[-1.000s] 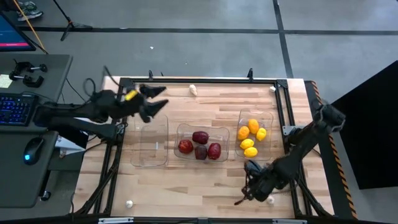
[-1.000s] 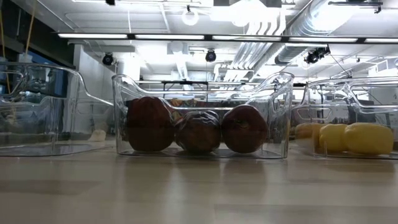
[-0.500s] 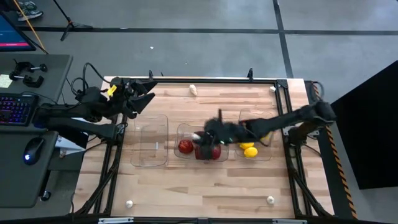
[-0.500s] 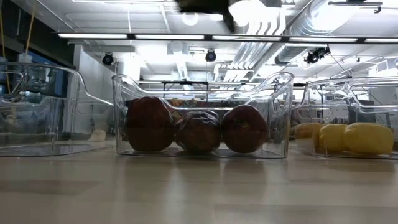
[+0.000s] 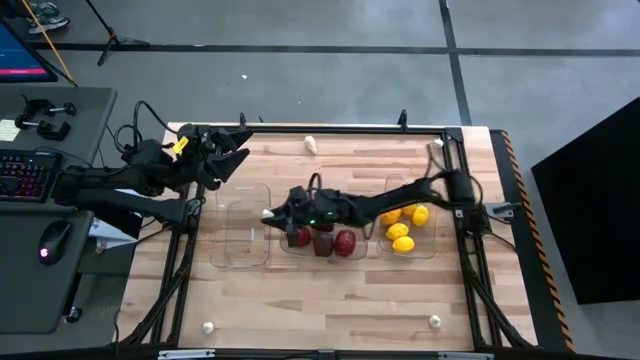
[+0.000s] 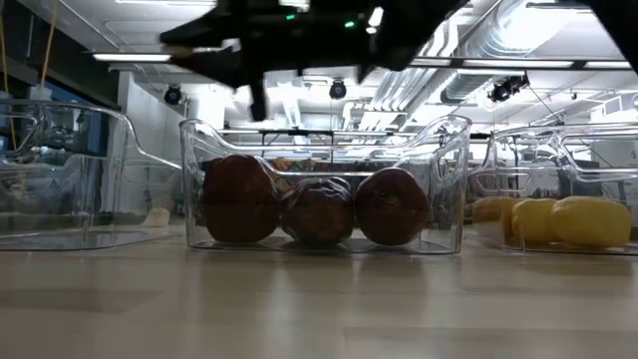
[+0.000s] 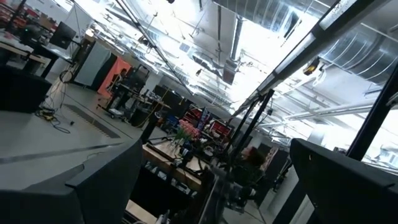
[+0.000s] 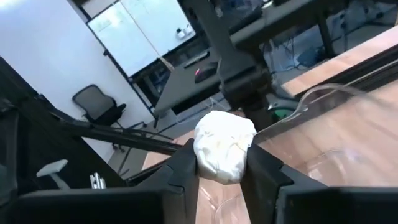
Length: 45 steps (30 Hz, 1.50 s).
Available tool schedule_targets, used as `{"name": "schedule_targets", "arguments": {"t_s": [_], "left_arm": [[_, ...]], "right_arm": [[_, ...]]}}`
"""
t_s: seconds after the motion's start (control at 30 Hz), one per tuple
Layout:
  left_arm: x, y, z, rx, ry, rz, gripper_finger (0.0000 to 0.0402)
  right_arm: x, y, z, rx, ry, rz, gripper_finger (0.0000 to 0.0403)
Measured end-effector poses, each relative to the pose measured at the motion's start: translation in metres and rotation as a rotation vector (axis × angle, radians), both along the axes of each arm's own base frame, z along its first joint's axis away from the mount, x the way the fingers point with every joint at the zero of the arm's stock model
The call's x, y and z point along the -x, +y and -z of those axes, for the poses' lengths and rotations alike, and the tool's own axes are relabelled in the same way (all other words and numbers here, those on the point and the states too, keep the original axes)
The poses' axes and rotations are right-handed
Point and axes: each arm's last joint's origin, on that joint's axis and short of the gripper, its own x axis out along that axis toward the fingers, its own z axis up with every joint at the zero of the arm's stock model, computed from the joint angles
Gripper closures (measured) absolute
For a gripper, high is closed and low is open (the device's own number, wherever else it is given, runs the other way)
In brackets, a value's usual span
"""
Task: Sort produce into baskets
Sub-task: Put the bottom right white garlic into the left transparent bin, then put the top left white garlic into the transparent bin
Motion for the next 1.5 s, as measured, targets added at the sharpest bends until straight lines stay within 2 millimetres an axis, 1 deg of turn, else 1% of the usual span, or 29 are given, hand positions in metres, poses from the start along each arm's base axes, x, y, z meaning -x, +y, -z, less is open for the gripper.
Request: {"name": "schedule_targets", "arguments": {"t_s": [0.2, 0.27, 0.33, 0.4, 0.5, 0.63, 0.73, 0.83, 0.97, 1.1, 1.23, 1.3, 1.37, 1.43, 1.5], "left_arm": [[0.000, 0.000, 0.000, 0.003, -0.001, -0.001, 0.0007], [0.000, 0.000, 0.000, 0.003, -0.001, -0.002, 0.0007], [0.000, 0.000, 0.000, 0.003, -0.001, -0.002, 0.0007], [0.000, 0.000, 0.000, 0.003, -0.002, -0.002, 0.0007], [0.002, 0.000, -0.001, -0.009, -0.004, -0.007, 0.0007], [0.009, 0.000, -0.004, -0.029, -0.021, -0.015, 0.0007], [0.017, 0.000, -0.007, -0.049, -0.041, -0.023, 0.0007], [0.024, 0.000, -0.008, -0.050, -0.043, -0.022, 0.0007], [0.028, 0.000, -0.004, -0.044, 0.007, -0.017, 0.0007], [0.025, 0.001, 0.004, -0.012, 0.085, -0.013, 0.0007], [0.012, 0.004, 0.019, 0.161, 0.179, -0.106, 0.0007], [0.004, 0.009, 0.023, 0.179, 0.267, -0.155, 0.0007], [-0.001, 0.018, 0.019, 0.185, 0.394, -0.217, 0.0007], [-0.007, 0.031, 0.009, 0.199, 0.531, -0.300, 0.0007], [-0.012, 0.049, 0.005, 0.205, 0.729, -0.381, 0.0007]], "right_arm": [[-0.042, 0.004, 0.015, 0.006, 0.107, -0.012, 0.0256], [-0.053, 0.005, 0.016, 0.012, 0.163, -0.012, 0.0231], [-0.062, 0.005, 0.013, 0.038, 0.219, -0.009, 0.0207], [-0.067, 0.005, 0.007, 0.087, 0.276, -0.016, 0.0184], [-0.069, 0.000, -0.007, 0.194, 0.337, -0.037, 0.0158], [-0.062, -0.017, -0.025, 0.302, 0.423, -0.044, 0.0144], [-0.050, -0.033, -0.033, 0.348, 0.519, -0.053, 0.0144], [-0.034, -0.046, -0.044, 0.376, 0.597, -0.078, 0.0144], [-0.009, -0.058, -0.069, 0.416, 0.662, -0.089, 0.0144], [0.021, -0.068, -0.093, 0.429, 0.695, -0.066, 0.0144], [0.061, -0.075, -0.111, 0.426, 0.716, 0.013, 0.0144], [0.085, -0.077, -0.113, 0.405, 0.729, 0.068, 0.0144], [0.109, -0.078, -0.112, 0.364, 0.731, 0.131, 0.0144], [0.133, -0.078, -0.106, 0.315, 0.714, 0.191, 0.0144], [0.156, -0.077, -0.099, 0.260, 0.679, 0.254, 0.0144]]}}
